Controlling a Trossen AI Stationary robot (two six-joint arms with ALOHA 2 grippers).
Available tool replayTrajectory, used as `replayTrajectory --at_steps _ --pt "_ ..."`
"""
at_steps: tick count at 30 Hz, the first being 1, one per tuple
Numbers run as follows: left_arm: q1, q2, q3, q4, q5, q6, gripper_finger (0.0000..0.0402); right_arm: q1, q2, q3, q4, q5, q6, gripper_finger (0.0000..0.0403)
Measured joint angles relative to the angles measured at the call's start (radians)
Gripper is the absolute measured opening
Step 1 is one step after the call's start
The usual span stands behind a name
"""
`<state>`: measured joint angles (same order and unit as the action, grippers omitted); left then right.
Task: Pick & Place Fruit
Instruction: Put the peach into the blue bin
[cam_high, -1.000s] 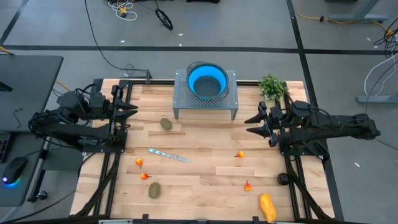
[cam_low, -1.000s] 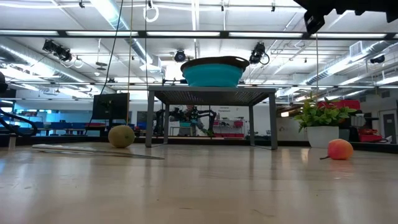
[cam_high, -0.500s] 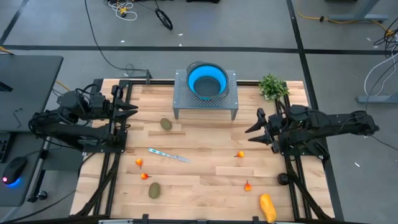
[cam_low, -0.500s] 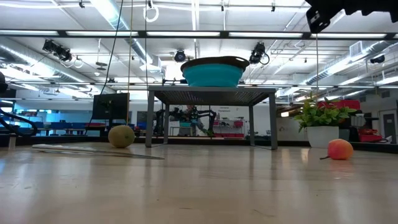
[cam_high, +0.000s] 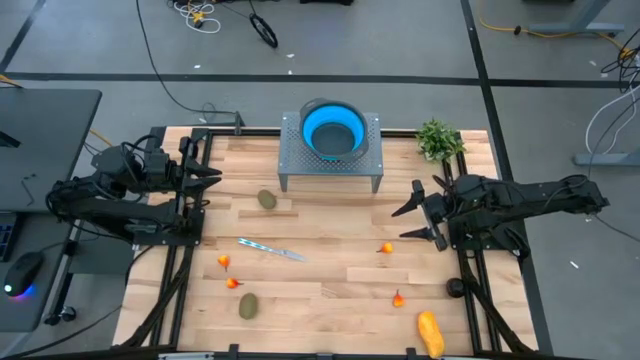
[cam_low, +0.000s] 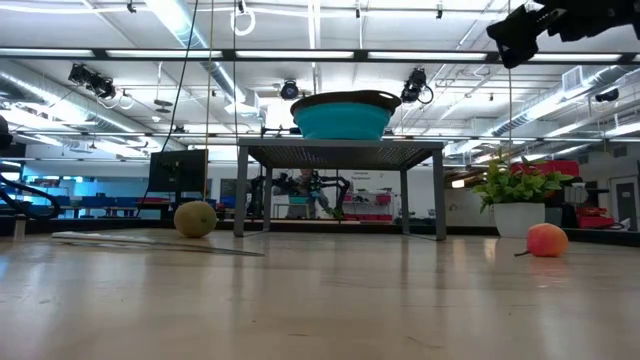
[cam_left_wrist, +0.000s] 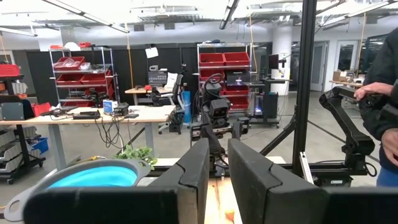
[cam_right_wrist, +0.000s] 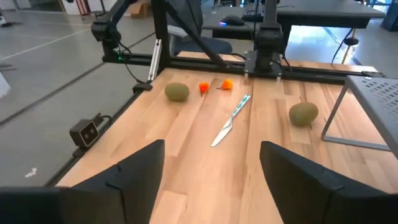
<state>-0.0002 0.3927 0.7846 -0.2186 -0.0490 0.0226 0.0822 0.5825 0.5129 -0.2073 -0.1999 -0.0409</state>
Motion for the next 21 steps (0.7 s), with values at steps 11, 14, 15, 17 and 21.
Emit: replayTrajectory --at_steps 11,14,15,17,21 --pt "0.0 0.0 0.0 0.0 0.0 0.0 0.0067 0.0 0.097 0.0 -0.039 0.017 -0.02 0.0284" --pt "0.0 0.0 0.0 0.0 0.0 0.0 0.0067 0.0 0.122 0.0 -0.051 0.017 -0.022 0.0284" --pt "0.0 0.0 0.0 0.0 0.0 0.0 0.0068 0.0 0.127 0.0 -0.054 0.017 -0.026 0.0284" --pt "0.0 0.0 0.0 0.0 0.0 0.0 0.0068 0.0 0.138 0.0 -0.057 0.018 -0.03 0.0284" --pt "0.0 0.0 0.0 0.0 0.0 0.0 0.0068 0.022 0.159 0.0 -0.072 0.063 -0.033 0.0284"
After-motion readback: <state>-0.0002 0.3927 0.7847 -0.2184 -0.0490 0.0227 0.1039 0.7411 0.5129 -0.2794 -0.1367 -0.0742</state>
